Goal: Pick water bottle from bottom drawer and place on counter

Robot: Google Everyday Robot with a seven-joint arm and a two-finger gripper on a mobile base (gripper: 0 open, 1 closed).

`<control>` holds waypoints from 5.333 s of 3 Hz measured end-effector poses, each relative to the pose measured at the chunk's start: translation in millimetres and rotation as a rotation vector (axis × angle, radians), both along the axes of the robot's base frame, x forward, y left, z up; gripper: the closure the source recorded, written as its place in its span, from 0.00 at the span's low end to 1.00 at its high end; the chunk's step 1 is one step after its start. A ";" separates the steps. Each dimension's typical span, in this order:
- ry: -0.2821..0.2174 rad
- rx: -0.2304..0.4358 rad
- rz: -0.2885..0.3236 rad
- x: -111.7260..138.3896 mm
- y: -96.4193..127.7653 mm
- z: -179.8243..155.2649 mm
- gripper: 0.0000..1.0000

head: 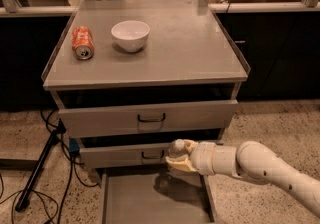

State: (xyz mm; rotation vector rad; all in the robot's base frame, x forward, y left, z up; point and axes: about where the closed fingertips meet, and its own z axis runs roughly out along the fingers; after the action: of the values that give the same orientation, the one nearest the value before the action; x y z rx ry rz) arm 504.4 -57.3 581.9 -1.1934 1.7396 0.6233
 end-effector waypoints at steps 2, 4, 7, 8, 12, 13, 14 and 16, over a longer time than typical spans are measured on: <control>0.016 -0.002 0.095 -7.4 -5.8 56.1 1.00; 0.010 -0.001 0.109 -2.7 -16.1 87.6 1.00; -0.093 -0.026 0.087 8.5 -37.7 171.7 1.00; -0.080 -0.018 0.089 11.3 -49.4 185.2 1.00; -0.044 -0.003 0.124 27.0 -98.8 272.4 1.00; -0.122 -0.017 0.084 46.0 -130.0 348.8 1.00; -0.111 -0.007 0.088 46.9 -128.8 347.4 1.00; -0.063 0.123 0.129 125.0 -134.9 394.6 1.00</control>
Offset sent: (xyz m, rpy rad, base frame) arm -0.0084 -0.0104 0.0690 0.0026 0.0150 0.1081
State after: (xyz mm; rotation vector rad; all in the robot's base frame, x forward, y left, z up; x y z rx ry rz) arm 629.5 -192.2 976.5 -1.2324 1.5583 0.7504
